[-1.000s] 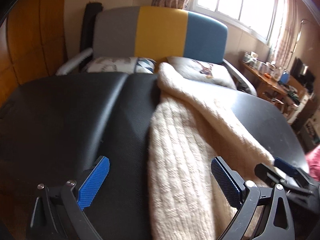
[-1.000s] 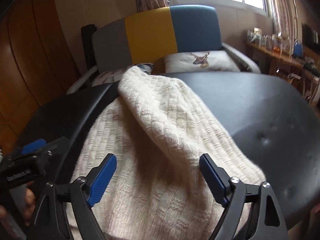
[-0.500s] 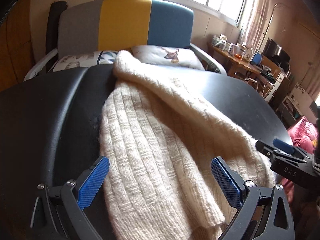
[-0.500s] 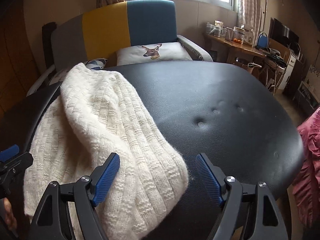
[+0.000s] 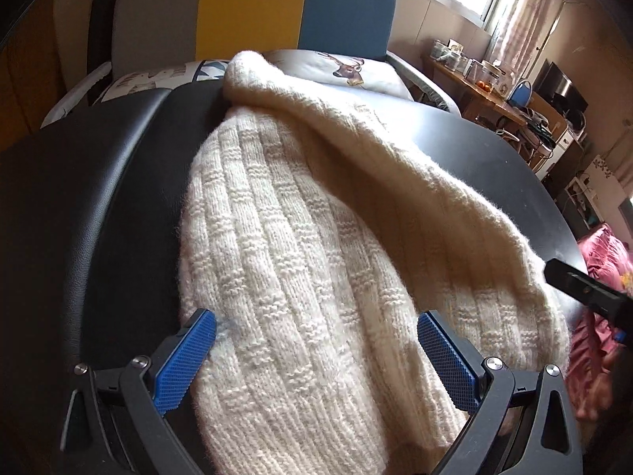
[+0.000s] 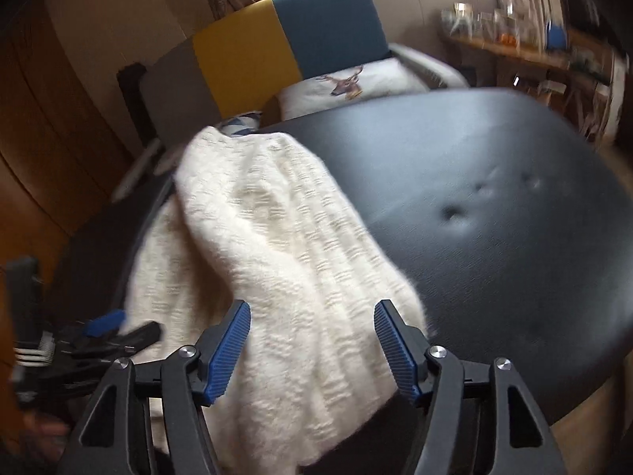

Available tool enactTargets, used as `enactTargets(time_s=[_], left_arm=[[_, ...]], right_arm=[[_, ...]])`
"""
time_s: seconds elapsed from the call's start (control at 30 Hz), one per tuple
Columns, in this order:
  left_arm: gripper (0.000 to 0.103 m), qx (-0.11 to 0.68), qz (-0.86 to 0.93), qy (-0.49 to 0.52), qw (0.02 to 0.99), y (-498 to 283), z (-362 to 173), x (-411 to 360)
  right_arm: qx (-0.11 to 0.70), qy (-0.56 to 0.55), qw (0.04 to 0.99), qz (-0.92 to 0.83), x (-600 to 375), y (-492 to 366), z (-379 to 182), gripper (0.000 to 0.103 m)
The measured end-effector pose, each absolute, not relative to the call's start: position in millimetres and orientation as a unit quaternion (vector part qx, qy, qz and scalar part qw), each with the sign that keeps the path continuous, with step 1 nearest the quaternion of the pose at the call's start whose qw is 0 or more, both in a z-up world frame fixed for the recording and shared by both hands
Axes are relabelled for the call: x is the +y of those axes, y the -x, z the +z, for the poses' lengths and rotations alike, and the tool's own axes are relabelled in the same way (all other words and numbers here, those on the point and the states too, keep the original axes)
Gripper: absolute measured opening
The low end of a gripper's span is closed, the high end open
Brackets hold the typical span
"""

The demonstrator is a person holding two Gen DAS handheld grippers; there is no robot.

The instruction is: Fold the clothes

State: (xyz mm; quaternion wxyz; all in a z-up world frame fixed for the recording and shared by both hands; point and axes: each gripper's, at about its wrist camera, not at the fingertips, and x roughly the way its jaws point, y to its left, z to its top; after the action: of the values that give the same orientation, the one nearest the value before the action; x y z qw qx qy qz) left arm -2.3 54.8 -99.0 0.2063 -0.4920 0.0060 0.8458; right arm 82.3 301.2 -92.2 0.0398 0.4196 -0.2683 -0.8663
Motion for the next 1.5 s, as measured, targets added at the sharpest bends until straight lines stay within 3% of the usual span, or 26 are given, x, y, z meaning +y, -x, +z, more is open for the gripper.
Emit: enactTargets(time_s=[0.07, 0.4, 0.57, 0.73, 0.83, 1.0, 1.1, 1.23, 1.3, 1.4, 1.5], left_arm=[[0.103, -0.002, 0.839, 0.503, 0.208, 4, -106, 53], [0.103, 0.05, 0.845, 0.493, 0.203, -4, -119, 56], [0.103, 0.054, 0.851, 0.483, 0.199, -9, -123, 49], [0.103, 0.047, 0.84, 0.505, 0.192, 6, -122, 49], [0.103, 0.004, 0.834, 0.518, 0.192, 12, -113, 38], [0.102, -0.069, 0.832, 0.491, 0.25, 8, -75, 19], [0.102, -0.058, 0.824, 0.466, 0.316, 0, -45, 31], [0.102, -0.012, 0.825, 0.445, 0.347, 2, -18, 56], [0.102, 0.0, 0.818, 0.454, 0.354, 10, -16, 72], [0.088, 0.009, 0.795, 0.47, 0.384, 12, -17, 96], [0.086, 0.038, 0.778, 0.475, 0.409, 7, -18, 122]], right_arm=[[-0.348, -0.413, 0.084, -0.838, 318, -90, -100, 0.067], [-0.452, -0.421, 0.001, -0.787, 359, -106, -141, 0.069], [-0.503, -0.41, 0.072, -0.758, 351, -90, -153, 0.069], [-0.434, -0.391, 0.131, -0.801, 323, -83, -119, 0.069], [-0.385, -0.408, 0.147, -0.815, 307, -81, -110, 0.069], [-0.308, -0.419, 0.106, -0.847, 292, -84, -103, 0.069], [-0.286, -0.387, 0.149, -0.864, 282, -88, -80, 0.069], [-0.197, -0.41, 0.159, -0.876, 253, -82, -77, 0.069], [-0.199, -0.431, 0.142, -0.869, 254, -82, -87, 0.07], [-0.207, -0.43, 0.144, -0.867, 257, -85, -90, 0.069], [-0.227, -0.413, 0.164, -0.866, 262, -93, -80, 0.069]])
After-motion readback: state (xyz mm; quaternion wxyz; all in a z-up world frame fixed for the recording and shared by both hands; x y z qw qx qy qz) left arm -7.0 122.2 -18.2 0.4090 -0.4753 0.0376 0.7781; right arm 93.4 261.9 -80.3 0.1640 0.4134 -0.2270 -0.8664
